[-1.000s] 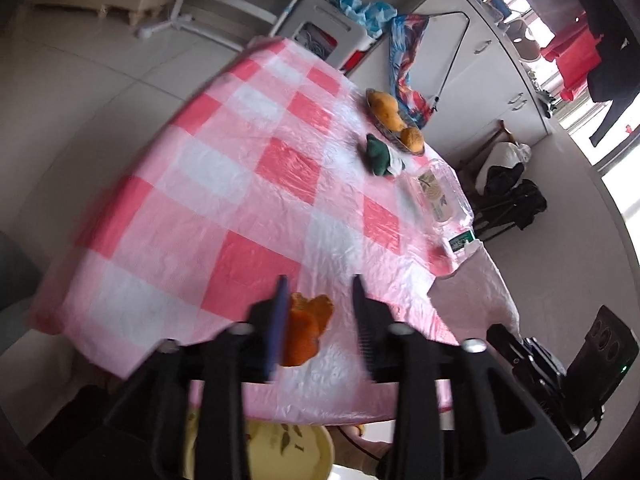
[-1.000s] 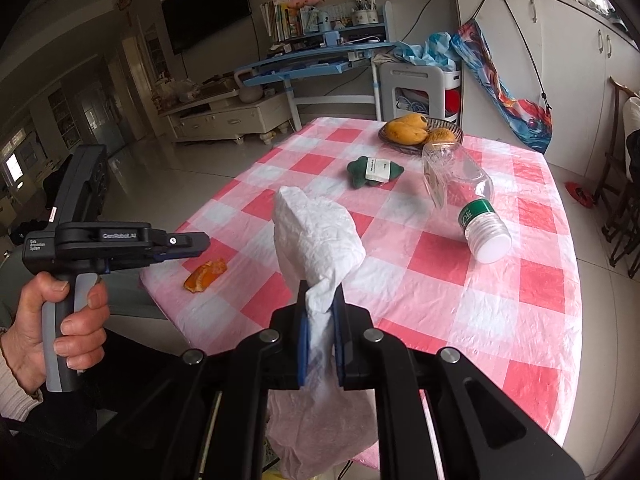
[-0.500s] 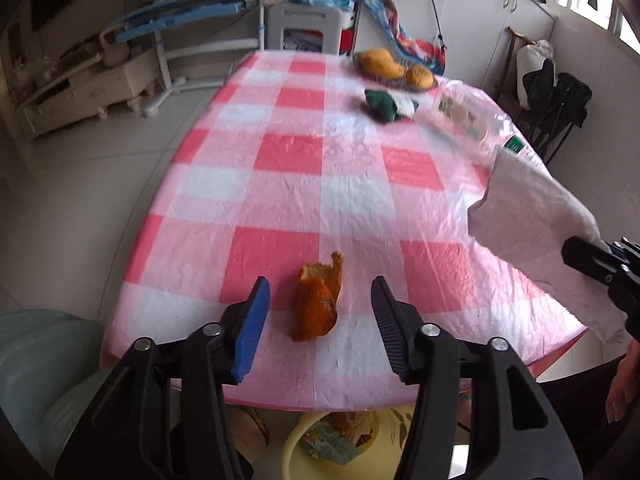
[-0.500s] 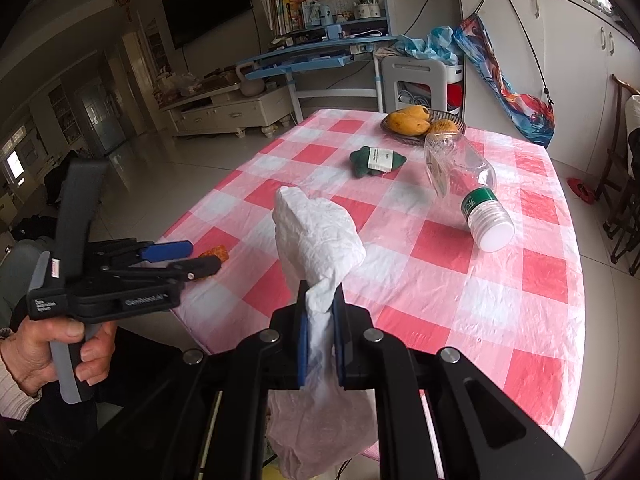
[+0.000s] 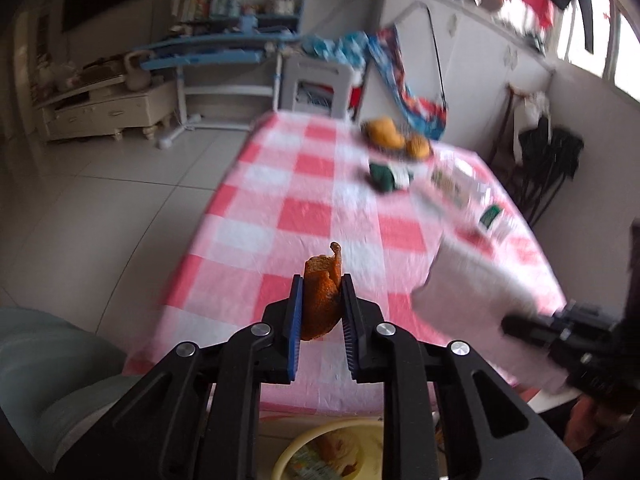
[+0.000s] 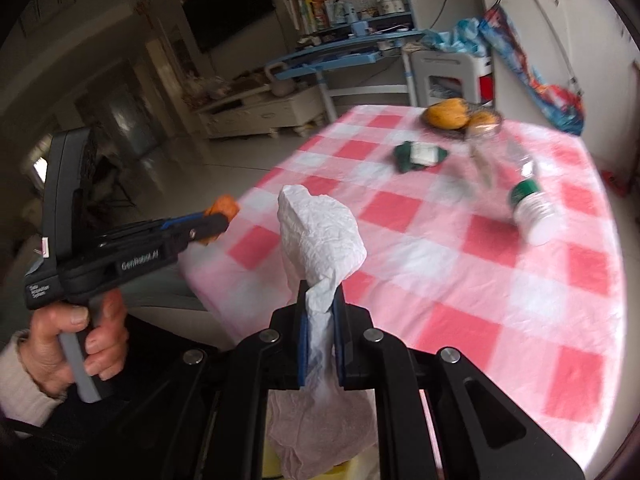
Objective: Collect trash
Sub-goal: 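Carry the peel and bag over the bucket and open both grippers to drop them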
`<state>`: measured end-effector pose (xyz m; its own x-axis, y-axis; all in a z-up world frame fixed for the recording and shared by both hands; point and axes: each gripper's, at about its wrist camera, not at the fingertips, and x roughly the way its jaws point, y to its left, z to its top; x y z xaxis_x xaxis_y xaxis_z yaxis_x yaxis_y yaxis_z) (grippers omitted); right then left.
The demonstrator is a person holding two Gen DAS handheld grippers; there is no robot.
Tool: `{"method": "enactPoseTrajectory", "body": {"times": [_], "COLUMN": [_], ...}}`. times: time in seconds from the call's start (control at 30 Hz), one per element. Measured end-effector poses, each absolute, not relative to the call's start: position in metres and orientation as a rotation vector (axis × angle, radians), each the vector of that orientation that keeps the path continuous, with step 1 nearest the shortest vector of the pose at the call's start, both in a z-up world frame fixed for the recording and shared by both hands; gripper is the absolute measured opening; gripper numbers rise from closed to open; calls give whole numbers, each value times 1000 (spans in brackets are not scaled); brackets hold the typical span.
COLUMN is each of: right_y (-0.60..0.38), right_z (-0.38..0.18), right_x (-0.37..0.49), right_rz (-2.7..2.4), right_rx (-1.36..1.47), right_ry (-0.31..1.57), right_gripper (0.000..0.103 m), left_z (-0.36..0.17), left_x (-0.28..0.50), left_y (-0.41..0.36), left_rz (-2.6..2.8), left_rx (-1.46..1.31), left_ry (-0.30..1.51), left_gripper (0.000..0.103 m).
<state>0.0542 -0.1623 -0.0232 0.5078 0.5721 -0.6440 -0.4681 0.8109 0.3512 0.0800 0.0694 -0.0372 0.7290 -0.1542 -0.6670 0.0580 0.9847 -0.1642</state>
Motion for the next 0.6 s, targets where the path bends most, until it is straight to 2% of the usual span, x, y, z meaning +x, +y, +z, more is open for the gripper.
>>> {"method": "enactPoseTrajectory", "body": {"times": [0.23,0.53,0.57,0.6], "right_y": [-126,-73,-72,-72], "right_z": [-39,-93,-99,-103], "right_x": [30,-22,-25,-28], "right_rz": [813,903,880,855], "right_rx": [102,-64,-89,-104], "right_ry": [921,1160,1191,1209], "right_gripper": [13,13,16,25], "left_z": [-22,-38,-41,-45], "left_x": [47,6,3,1], "left_y": [90,69,68,65], "left_rz": [-97,-164,-170,-177], "left_rx": [-193,-115,-112,-105], "left_ry": [693,779,793,813], "left_gripper": [18,18,18,18]}}
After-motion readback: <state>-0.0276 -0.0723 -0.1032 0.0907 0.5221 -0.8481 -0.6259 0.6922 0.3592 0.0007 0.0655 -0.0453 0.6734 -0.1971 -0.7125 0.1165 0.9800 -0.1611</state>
